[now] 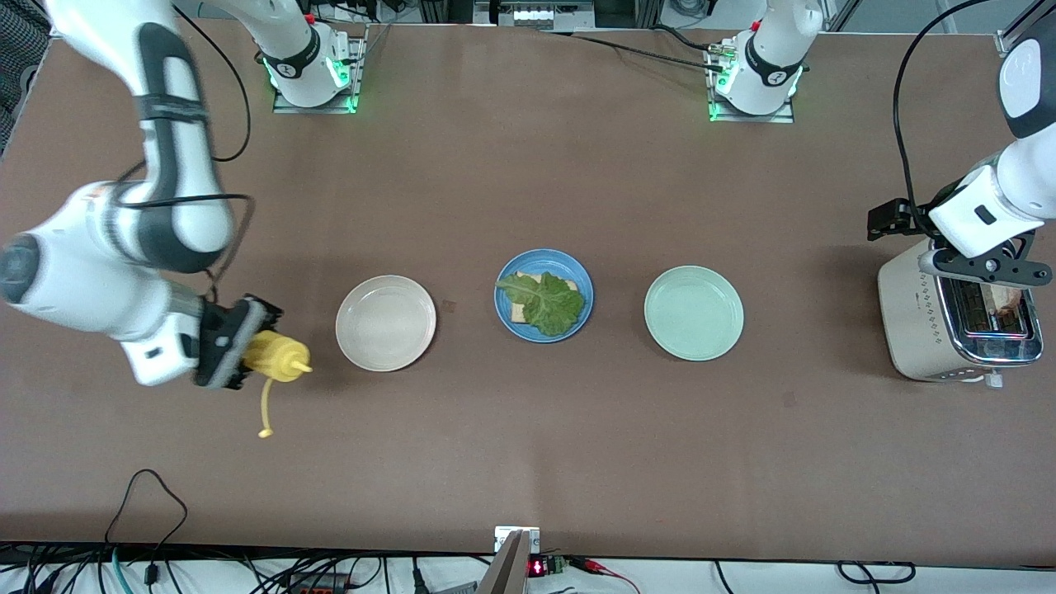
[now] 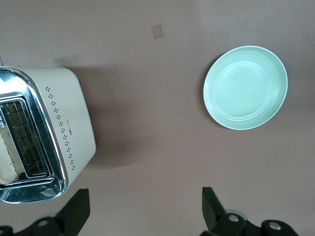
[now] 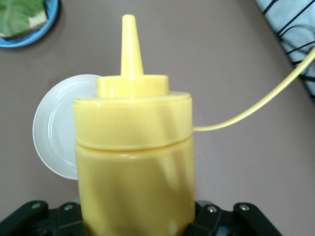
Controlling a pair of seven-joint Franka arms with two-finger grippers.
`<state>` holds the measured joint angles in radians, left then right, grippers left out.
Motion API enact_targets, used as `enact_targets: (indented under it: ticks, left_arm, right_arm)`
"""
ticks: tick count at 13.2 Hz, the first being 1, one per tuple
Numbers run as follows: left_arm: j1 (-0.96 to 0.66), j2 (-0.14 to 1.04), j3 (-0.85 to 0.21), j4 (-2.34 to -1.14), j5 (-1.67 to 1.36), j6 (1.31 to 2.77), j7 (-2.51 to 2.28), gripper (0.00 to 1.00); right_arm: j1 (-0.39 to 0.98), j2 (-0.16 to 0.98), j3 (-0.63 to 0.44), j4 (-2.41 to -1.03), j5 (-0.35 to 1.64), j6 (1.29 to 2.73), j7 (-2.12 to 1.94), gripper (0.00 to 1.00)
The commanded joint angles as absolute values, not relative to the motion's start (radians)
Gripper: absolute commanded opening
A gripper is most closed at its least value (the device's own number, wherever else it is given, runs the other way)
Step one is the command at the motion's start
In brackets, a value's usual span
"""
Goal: Make sandwich in blue plate with both arms
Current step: 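Carry the yellow bottle back beside the white plate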
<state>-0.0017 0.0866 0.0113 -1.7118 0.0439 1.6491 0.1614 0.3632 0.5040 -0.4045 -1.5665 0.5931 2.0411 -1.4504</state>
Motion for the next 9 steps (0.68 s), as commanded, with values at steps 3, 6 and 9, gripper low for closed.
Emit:
enact_targets:
  ticks: [3,6,9]
  left_arm:
    - [0.000,0.086,0.011,-1.709,0.046,1.654,0.181,1.00]
    - [0.000,0.086,0.011,-1.709,0.046,1.654,0.181,1.00]
    - [0.000,0.086,0.009,-1.709,0.046,1.654,0.178,1.00]
  right_arm:
    - [0.108,0.468,-0.278,-1.660,0.860,2.027,-1.889,0.00]
    - [-0.113,0.472,-0.122,-1.701,0.906,1.961,-2.037,0.00]
    - [-0.283,0.495,-0.034,-1.768,0.997,1.870,-2.228,0.00]
